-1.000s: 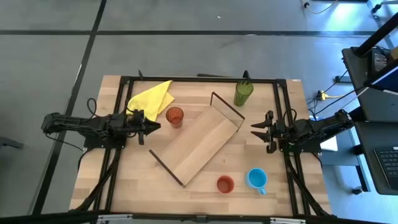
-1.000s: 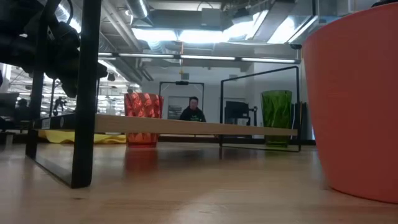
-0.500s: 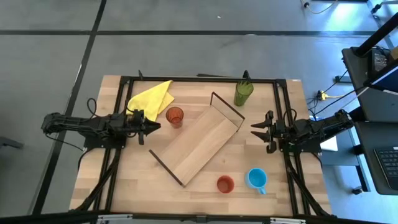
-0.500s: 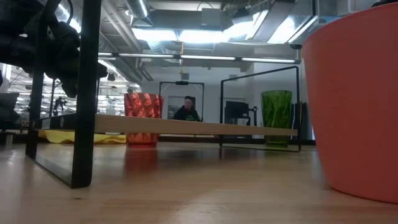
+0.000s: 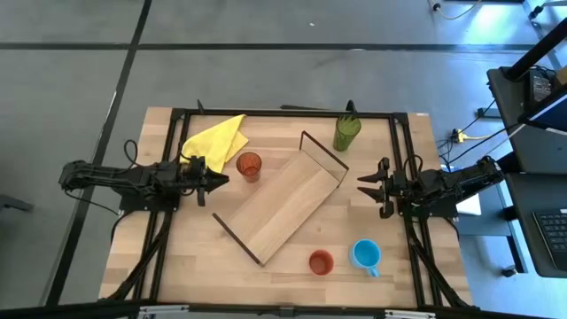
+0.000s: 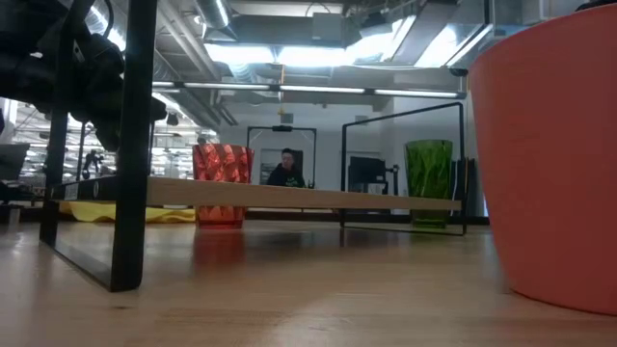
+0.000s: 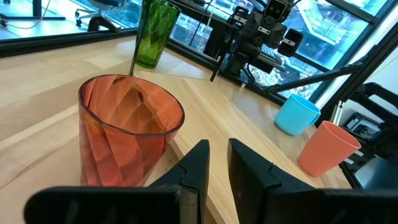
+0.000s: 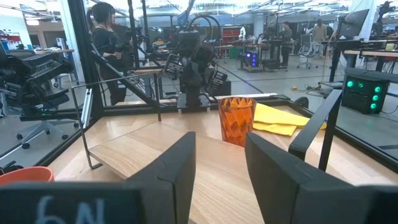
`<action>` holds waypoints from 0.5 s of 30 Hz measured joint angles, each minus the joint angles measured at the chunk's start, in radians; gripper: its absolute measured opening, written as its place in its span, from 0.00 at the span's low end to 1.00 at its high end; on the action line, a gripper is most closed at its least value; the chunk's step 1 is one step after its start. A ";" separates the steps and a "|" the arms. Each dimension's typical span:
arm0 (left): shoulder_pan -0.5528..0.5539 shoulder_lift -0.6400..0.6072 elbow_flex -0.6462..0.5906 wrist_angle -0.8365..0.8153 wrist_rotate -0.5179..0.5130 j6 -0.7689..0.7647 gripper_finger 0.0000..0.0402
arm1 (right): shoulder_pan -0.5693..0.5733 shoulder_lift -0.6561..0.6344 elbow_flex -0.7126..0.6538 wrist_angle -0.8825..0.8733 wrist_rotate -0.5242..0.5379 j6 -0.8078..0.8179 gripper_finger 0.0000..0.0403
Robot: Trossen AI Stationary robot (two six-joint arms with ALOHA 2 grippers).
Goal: Stack small to large cups/mugs on shelf
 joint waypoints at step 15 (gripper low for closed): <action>0.000 0.000 0.000 0.000 0.000 0.000 0.13 | 0.000 0.000 0.000 0.371 0.008 0.025 0.35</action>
